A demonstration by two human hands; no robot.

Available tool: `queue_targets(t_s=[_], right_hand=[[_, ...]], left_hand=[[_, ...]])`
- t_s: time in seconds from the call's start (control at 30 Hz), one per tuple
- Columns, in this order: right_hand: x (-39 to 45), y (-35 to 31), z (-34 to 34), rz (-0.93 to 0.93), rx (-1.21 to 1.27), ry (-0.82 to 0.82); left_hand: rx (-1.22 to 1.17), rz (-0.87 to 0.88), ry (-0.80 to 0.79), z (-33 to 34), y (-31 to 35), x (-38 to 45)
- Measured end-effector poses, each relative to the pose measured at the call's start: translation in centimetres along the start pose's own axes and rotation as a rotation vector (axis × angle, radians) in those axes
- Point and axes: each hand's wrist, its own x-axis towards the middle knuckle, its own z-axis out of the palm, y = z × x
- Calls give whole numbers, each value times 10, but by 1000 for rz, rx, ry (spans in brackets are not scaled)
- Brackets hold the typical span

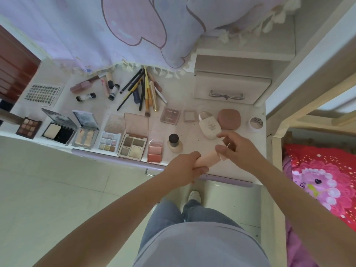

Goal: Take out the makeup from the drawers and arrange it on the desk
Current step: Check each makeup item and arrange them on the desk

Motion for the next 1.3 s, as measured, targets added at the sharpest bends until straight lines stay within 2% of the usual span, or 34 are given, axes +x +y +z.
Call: queue_targets(t_s=[0.07,0.2,0.3,0.4,0.5,0.63,0.73,0.97,1.07,1.3], right_hand=[[0,-2,-10,-11,78,-63],[-3,-10,-19,-31,271,-188],[-2,-12,-21,-41,420,-210],[0,-10,-17,-19,471,-166],[2,-7,-14,19,509,-268],[7,-4,-12,-4,496,-295],[9,-1,-8,-8,505,-245],[14,14,5,146,507,-168],[16,16,14,172,388,-128],[50,27,41,234,170,-176]], left_hand=[[-221,-35,-78,-8,-1,-4],[-443,-115,-112,-17,-3,-13],[-492,-126,-138,-18,-5,-17],[-476,-126,-137,-16,-5,-19],[-471,-137,-120,-15,-8,-20],[-519,-135,-127,-13,-13,-23],[-633,-111,-125,-10,-17,-25],[-619,-150,-99,3,-23,-19],[-647,-214,-99,10,-25,-14],[-735,-440,-4,28,-38,10]])
